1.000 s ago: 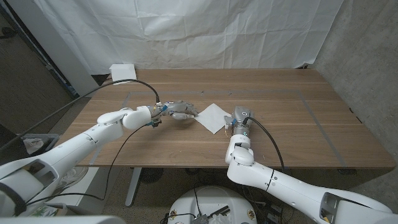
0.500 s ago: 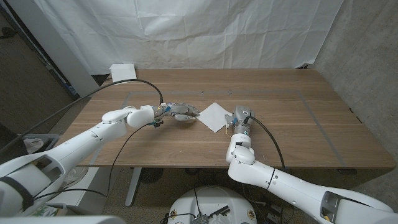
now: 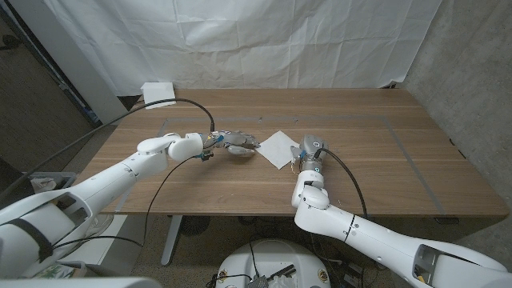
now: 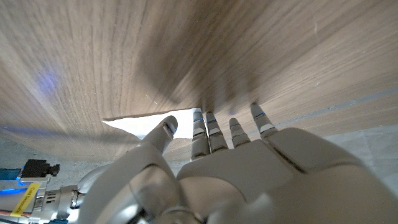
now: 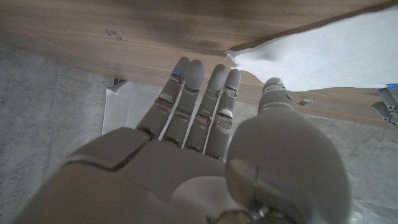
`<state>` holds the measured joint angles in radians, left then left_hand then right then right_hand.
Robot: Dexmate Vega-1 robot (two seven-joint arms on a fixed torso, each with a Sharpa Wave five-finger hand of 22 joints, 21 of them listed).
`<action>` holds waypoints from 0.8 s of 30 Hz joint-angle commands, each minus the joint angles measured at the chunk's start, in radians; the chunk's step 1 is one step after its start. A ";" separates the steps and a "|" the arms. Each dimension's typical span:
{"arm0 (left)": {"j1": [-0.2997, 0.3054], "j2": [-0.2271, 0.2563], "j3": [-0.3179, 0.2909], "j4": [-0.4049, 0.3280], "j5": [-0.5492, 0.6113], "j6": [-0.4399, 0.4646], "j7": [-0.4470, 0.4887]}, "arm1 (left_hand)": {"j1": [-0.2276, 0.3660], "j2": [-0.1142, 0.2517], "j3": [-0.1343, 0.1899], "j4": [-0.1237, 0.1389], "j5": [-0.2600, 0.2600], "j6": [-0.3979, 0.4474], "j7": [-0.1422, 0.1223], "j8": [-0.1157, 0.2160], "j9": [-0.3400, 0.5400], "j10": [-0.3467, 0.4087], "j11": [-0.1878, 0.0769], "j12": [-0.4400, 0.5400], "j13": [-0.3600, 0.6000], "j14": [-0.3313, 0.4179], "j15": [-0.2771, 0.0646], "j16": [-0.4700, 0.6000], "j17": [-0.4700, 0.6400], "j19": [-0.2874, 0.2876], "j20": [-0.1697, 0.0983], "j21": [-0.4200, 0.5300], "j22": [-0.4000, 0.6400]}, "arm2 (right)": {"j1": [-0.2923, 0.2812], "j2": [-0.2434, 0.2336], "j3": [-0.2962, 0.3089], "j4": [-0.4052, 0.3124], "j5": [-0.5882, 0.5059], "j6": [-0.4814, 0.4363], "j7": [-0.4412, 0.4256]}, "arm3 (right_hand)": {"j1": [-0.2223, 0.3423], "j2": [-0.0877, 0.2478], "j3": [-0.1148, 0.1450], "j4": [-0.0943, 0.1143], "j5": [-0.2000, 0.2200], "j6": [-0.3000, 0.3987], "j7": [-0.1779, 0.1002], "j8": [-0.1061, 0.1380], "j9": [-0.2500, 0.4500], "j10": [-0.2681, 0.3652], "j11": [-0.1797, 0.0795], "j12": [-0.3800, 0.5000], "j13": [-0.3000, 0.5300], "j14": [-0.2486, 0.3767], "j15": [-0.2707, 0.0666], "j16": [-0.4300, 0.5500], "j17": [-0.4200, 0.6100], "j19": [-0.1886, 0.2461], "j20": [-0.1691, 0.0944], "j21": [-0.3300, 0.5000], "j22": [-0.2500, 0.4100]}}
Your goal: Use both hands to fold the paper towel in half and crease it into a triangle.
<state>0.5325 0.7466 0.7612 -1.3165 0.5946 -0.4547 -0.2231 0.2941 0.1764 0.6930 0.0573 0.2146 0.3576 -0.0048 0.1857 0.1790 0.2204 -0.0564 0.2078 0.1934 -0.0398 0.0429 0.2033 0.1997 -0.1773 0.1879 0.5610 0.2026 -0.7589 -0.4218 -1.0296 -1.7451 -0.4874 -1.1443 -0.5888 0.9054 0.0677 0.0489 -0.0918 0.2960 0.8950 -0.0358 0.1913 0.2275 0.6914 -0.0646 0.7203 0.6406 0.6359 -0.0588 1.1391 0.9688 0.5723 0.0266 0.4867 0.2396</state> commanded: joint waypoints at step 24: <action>-0.041 -0.035 0.024 0.076 -0.003 -0.029 0.009 | -0.015 0.011 0.001 0.017 -0.006 0.005 0.023 -0.006 0.004 -0.007 -0.002 0.000 0.002 -0.009 -0.007 0.001 -0.001 -0.071 0.006 0.000 0.002 | 0.037 -0.029 -0.031 0.026 0.001 -0.026 0.018 | -0.026 -0.020 -0.050 -0.005 -0.004 0.098 0.021 0.078 0.046 0.014 0.004 0.072 0.017 0.033 -0.139 0.059 -0.009 0.022 0.004 0.049 0.000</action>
<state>0.5067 0.7261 0.7755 -1.2685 0.5961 -0.4709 -0.2181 0.2823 0.1751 0.6926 0.0710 0.2088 0.3572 0.0058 0.1810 0.1796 0.2191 -0.0554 0.2106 0.1959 -0.0450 0.0374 0.2035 0.1951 -0.1773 0.1878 0.5610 0.2025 -0.7467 -0.4486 -1.0136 -1.7321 -0.4815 -1.1767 -0.5953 0.8876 0.0465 0.0083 -0.0951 0.2902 0.9885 -0.0093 0.2665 0.2674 0.7097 -0.0540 0.7808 0.6507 0.6736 -0.0642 1.1915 0.9565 0.6055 0.0320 0.5336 0.2350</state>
